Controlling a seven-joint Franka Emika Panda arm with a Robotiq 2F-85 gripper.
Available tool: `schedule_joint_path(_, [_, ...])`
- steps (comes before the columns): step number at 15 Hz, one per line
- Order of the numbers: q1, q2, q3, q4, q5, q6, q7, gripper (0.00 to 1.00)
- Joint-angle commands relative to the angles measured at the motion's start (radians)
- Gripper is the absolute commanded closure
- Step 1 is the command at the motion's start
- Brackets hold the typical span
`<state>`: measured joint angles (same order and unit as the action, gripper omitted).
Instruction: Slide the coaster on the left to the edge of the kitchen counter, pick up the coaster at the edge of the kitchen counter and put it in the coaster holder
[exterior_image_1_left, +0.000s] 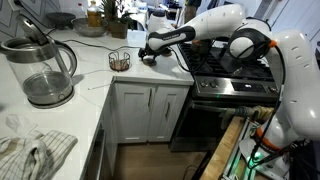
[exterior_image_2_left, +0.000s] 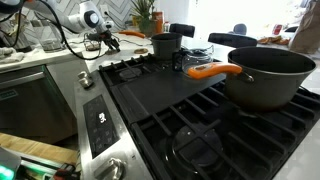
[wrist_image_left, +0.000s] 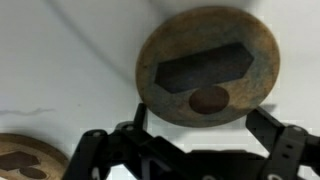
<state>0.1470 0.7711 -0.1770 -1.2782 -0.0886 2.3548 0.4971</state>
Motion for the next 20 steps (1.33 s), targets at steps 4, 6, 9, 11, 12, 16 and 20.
schedule_joint_path(4, [0.007,-0.038,0.054,-0.036,0.049,-0.178,0.038,0.00])
schedule_joint_path(6, [0.027,-0.055,0.051,-0.070,0.038,-0.184,0.081,0.00])
schedule_joint_path(9, [0.054,-0.082,0.054,-0.123,0.037,-0.175,0.155,0.00])
schedule_joint_path(11, [0.081,-0.103,0.048,-0.173,0.020,-0.150,0.221,0.00])
schedule_joint_path(12, [0.093,-0.114,0.047,-0.195,0.011,-0.139,0.255,0.00])
schedule_joint_path(16, [0.130,-0.161,0.060,-0.288,-0.023,-0.105,0.355,0.00])
schedule_joint_path(20, [0.142,-0.197,0.074,-0.347,-0.035,-0.089,0.411,0.00])
